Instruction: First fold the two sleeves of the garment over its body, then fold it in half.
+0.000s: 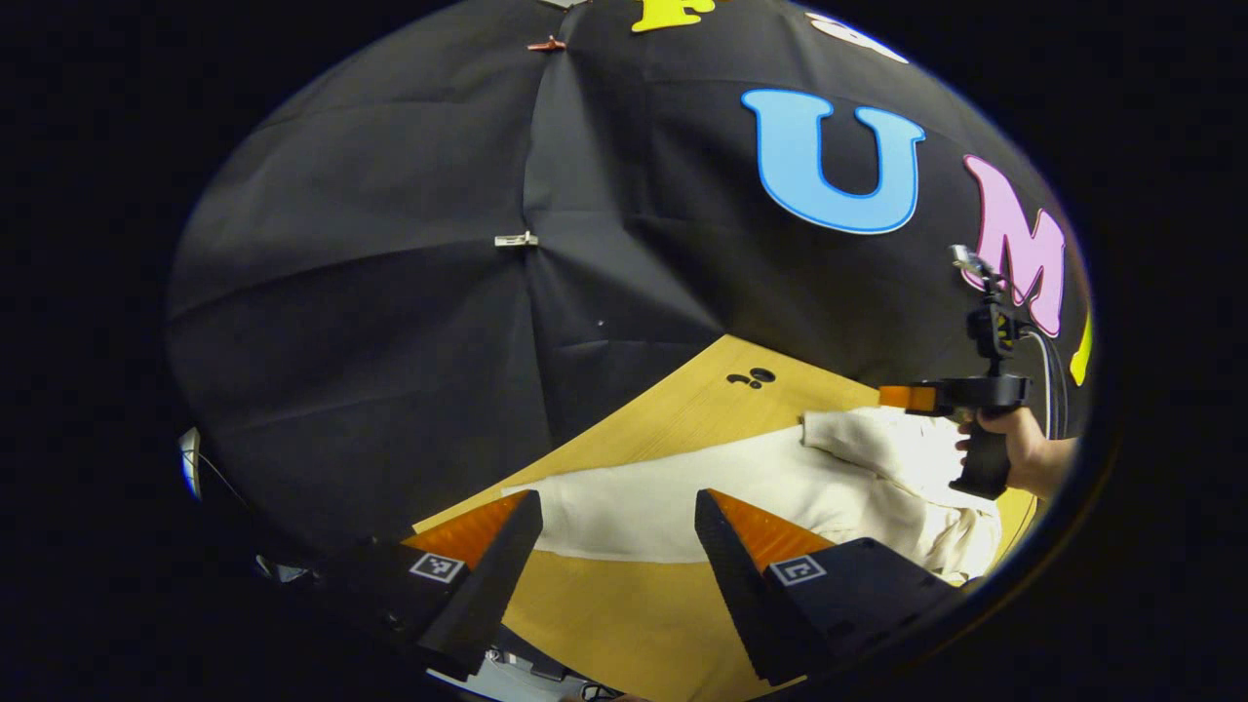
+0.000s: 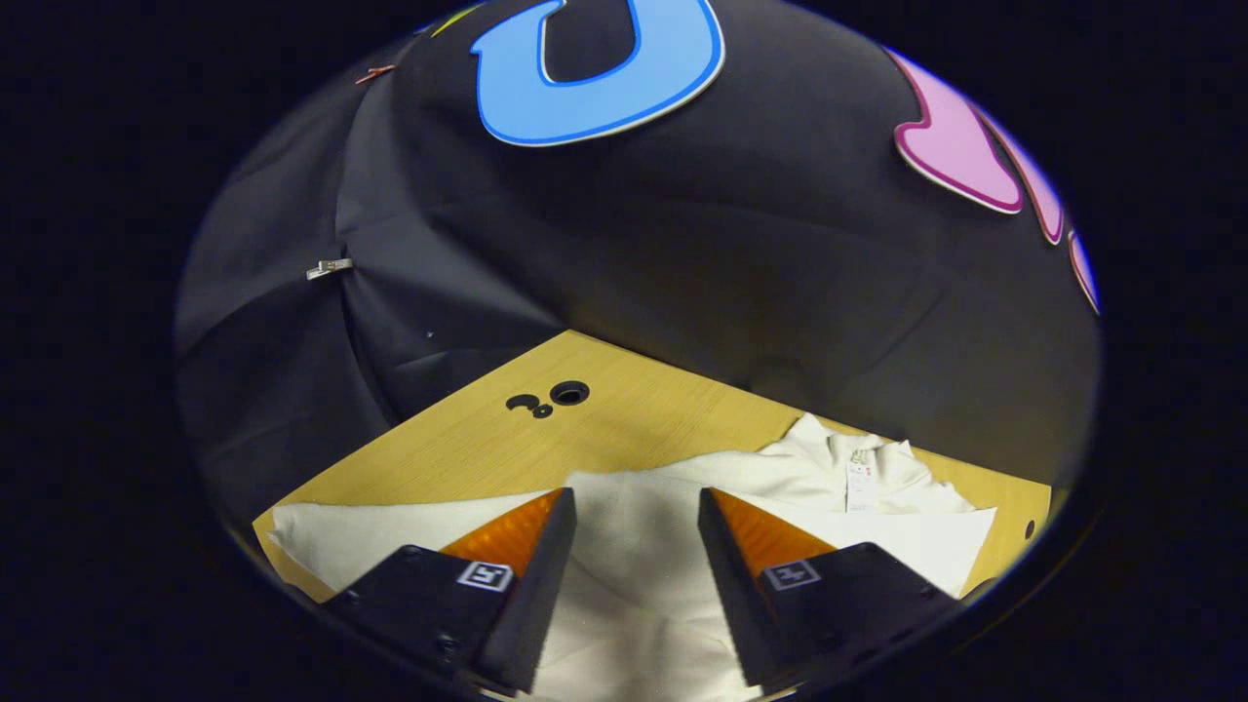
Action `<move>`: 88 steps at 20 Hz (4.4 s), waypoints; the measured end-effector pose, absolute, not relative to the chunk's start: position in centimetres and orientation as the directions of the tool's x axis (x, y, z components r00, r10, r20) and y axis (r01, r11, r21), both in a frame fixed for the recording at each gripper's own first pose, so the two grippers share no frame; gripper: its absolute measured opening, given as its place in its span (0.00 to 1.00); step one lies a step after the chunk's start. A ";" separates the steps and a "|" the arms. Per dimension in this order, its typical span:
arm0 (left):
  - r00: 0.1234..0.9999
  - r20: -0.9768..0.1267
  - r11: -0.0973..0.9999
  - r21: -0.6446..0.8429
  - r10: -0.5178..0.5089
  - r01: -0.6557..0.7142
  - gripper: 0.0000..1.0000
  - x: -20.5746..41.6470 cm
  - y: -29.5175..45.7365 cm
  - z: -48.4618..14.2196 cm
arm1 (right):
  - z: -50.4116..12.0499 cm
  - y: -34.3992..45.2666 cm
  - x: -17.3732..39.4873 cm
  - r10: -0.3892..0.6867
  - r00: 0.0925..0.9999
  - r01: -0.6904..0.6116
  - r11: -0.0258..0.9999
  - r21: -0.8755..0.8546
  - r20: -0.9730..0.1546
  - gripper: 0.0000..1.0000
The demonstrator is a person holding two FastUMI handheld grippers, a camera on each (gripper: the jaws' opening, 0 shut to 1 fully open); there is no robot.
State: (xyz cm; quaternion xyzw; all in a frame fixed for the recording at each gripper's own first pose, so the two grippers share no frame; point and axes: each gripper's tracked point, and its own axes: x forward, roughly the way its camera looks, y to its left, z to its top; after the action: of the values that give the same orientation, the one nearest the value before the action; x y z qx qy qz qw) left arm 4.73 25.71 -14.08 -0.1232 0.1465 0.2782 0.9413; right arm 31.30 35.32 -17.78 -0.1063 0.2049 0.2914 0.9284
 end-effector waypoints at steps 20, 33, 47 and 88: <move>0.664 -0.581 0.746 -0.139 0.471 -0.651 0.98 8.7 35.9 -29.0 | -8.1 -3.2 18.1 -0.020 0.947 -0.013 0.995 -0.098 -0.321 0.97; 0.619 -0.637 0.781 -0.040 0.460 -0.623 0.26 10.9 33.2 -29.3 | -11.4 -12.0 12.0 -0.127 0.919 0.116 0.992 -0.052 -0.373 0.98; 0.722 -0.542 0.760 -0.214 0.431 -0.614 0.06 14.2 32.1 -21.1 | -12.0 -14.5 15.2 -0.093 0.919 0.087 0.996 -0.033 -0.383 0.98; 0.915 -0.319 0.963 0.015 -0.249 0.267 1.00 30.3 -13.2 -11.9 | -20.1 -16.8 16.5 -0.009 0.882 0.052 0.996 0.078 -0.471 0.98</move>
State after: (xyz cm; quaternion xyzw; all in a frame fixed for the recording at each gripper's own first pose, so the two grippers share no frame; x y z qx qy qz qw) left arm 30.32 -13.22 -11.90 0.0290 0.1589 -0.1320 0.9780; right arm 16.53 -16.83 -20.10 0.0444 0.2424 -0.0160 0.9690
